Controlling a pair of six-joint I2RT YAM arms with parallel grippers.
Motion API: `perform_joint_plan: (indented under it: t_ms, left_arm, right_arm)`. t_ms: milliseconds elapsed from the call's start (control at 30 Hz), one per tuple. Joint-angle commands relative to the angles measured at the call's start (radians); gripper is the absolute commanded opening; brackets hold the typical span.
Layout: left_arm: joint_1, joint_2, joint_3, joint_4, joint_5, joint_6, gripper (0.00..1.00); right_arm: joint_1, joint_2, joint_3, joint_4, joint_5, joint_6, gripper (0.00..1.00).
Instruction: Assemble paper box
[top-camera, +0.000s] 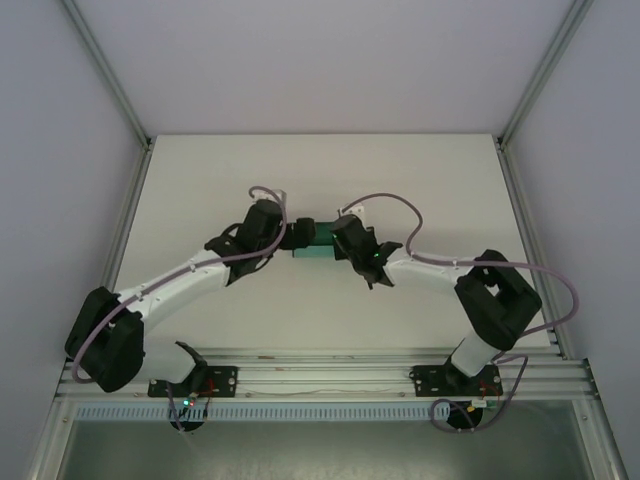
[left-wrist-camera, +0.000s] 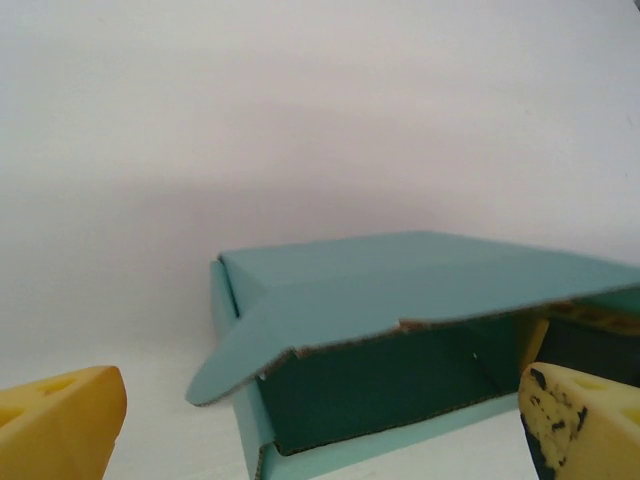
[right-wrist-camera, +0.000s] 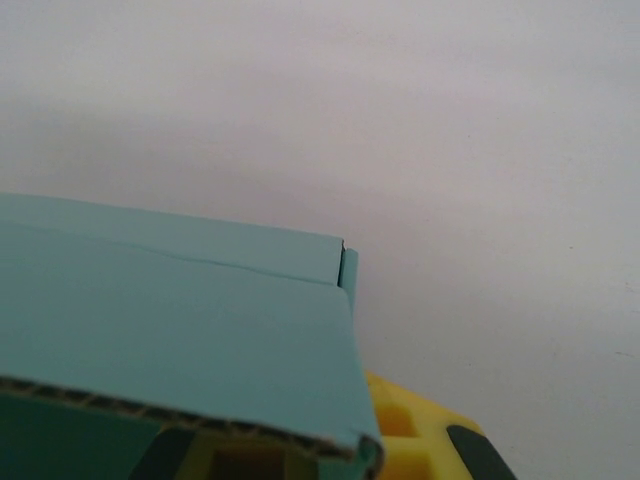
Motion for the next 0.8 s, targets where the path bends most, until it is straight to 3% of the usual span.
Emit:
perform_joint_plan:
  t_ms: [0, 100, 300, 633, 700, 767]
  left_arm:
    - [0.106, 0.051, 0.055, -0.088, 0.057, -0.085, 1.00]
    - [0.157, 0.153, 0.132, -0.053, 0.201, -0.072, 1.00]
    - [0.159, 0.333, 0.231, -0.082, 0.280, -0.071, 0.99]
    - [0.160, 0.387, 0.079, 0.044, 0.355, -0.160, 0.81]
    - [0.161, 0.398, 0.060, 0.061, 0.357, -0.163, 0.72]
    - [0.160, 0.405, 0.040, 0.093, 0.362, -0.164, 0.71]
  right_arm:
    - [0.017, 0.009, -0.050, -0.083, -0.016, -0.065, 0.00]
    - [0.025, 0.014, -0.060, -0.053, -0.011, -0.092, 0.02]
    - [0.028, 0.008, -0.081, 0.003, -0.019, -0.094, 0.11]
    - [0.037, -0.048, -0.110, -0.015, -0.023, -0.068, 0.16]
    - [0.039, -0.066, -0.117, -0.030, -0.046, -0.071, 0.20]
    - [0.040, -0.101, -0.128, -0.060, -0.068, -0.070, 0.25]
